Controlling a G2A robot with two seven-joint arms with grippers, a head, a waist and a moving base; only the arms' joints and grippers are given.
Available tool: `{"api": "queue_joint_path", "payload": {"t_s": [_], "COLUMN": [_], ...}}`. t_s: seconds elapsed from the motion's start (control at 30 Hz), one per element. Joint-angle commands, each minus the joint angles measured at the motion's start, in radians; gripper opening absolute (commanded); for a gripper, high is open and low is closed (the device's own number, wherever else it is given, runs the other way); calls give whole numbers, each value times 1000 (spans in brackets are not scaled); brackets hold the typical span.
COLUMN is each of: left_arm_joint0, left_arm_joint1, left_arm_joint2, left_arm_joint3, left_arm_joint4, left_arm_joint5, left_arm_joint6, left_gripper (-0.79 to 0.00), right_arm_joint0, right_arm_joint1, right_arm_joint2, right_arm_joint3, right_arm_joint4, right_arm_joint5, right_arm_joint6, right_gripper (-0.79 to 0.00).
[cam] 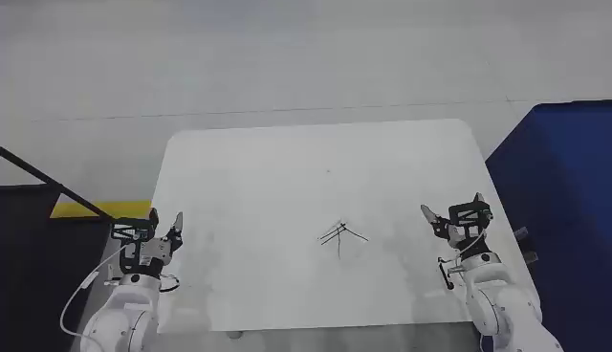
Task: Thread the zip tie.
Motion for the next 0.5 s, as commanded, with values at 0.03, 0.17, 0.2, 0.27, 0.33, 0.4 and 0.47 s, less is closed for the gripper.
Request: {"api": "queue_joint_path", "payload": {"t_s": [0.03, 0.17, 0.2, 0.27, 0.33, 0.4, 0.47], "left_arm_joint0": [0, 0, 0, 0, 0, 0, 0], "left_arm_joint1": [0, 0, 0, 0, 0, 0, 0], "left_arm_joint2": [0, 0, 0, 0, 0, 0, 0], "left_arm_joint3": [0, 0, 0, 0, 0, 0, 0], "left_arm_joint4": [0, 0, 0, 0, 0, 0, 0], "left_arm_joint5": [0, 0, 0, 0, 0, 0, 0], "left_arm_joint6": [0, 0, 0, 0, 0, 0, 0], "left_gripper": [0, 0, 0, 0, 0, 0, 0], "right_arm_joint0": [4, 34, 57, 115, 172, 235, 299], "right_arm_joint1": [1, 11, 13, 16, 24, 29, 23], "right_arm_joint2": [-1, 14, 0, -45, -87, -137, -189], "right_arm_joint3": [-23, -70, -91, -158, -200, -214, -209], "right_arm_joint4": [51, -68, -103, -90, -135, -197, -267], "right_arm_joint5": [-82, -151, -168, -281, -449, -557, -496], "right_arm_joint6": [-30, 20, 110, 213, 308, 404, 488], "right_gripper": [0, 0, 0, 0, 0, 0, 0]}}
